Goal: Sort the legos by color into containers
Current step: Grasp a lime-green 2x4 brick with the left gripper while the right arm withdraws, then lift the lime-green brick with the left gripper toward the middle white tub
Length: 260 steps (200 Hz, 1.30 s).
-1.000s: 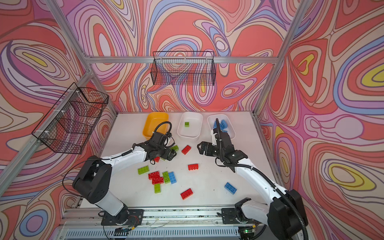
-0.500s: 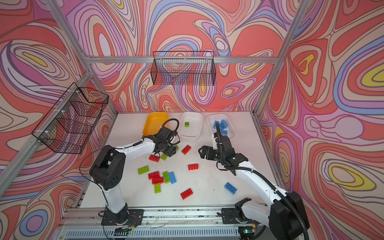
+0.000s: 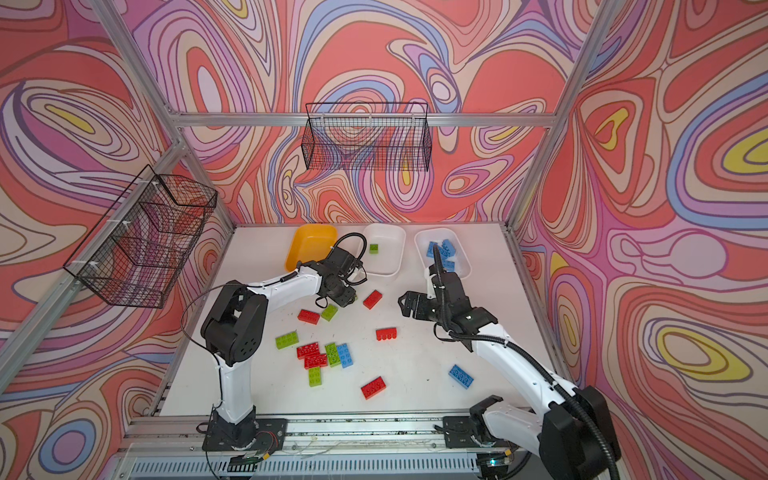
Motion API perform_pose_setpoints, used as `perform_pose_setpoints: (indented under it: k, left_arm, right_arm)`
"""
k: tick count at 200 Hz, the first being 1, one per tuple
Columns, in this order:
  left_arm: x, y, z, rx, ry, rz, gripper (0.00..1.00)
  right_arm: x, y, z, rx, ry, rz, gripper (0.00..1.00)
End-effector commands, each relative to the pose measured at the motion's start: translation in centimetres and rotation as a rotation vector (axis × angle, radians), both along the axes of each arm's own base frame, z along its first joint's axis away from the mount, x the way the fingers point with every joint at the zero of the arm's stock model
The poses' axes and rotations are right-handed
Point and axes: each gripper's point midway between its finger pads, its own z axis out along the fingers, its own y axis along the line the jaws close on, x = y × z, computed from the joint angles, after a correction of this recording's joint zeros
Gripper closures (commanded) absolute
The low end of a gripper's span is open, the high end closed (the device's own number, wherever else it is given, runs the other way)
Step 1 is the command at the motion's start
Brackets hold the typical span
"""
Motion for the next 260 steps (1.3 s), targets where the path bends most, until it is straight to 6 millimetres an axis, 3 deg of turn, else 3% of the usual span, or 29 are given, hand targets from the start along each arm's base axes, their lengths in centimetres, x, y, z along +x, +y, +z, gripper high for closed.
perform_pose_setpoints:
  k: [1, 64, 100, 208, 260]
  left_arm:
    - [-1.3, 0.6, -1.1, 0.033, 0.084, -0.023, 0.51]
    - [-1.7, 0.4, -1.9, 0.024, 0.134, 0.005, 0.72]
    - [-1.7, 0.6, -1.7, 0.026, 0.134, 0.028, 0.9]
    - [-1.6, 0.8, 2.2, -0.032, 0.066, 0.109, 0.92]
    - [-0.6, 0.4, 7.1, -0.094, -0.027, 0.131, 0.92]
  right_arm:
    - [0.0, -0.2, 0.2, -0.002, -0.022, -0.011, 0.02]
    - [-0.5, -0.6, 0.5, -0.009, -0.035, -0.01, 0.02]
    - [-0.9, -0.9, 0.5, -0.012, -0.039, -0.016, 0.02]
    - [-2.0, -1.9, 2.2, -0.017, -0.078, -0.036, 0.02]
    - [-2.5, -3.1, 4.6, -0.017, -0.137, -0.089, 0.02]
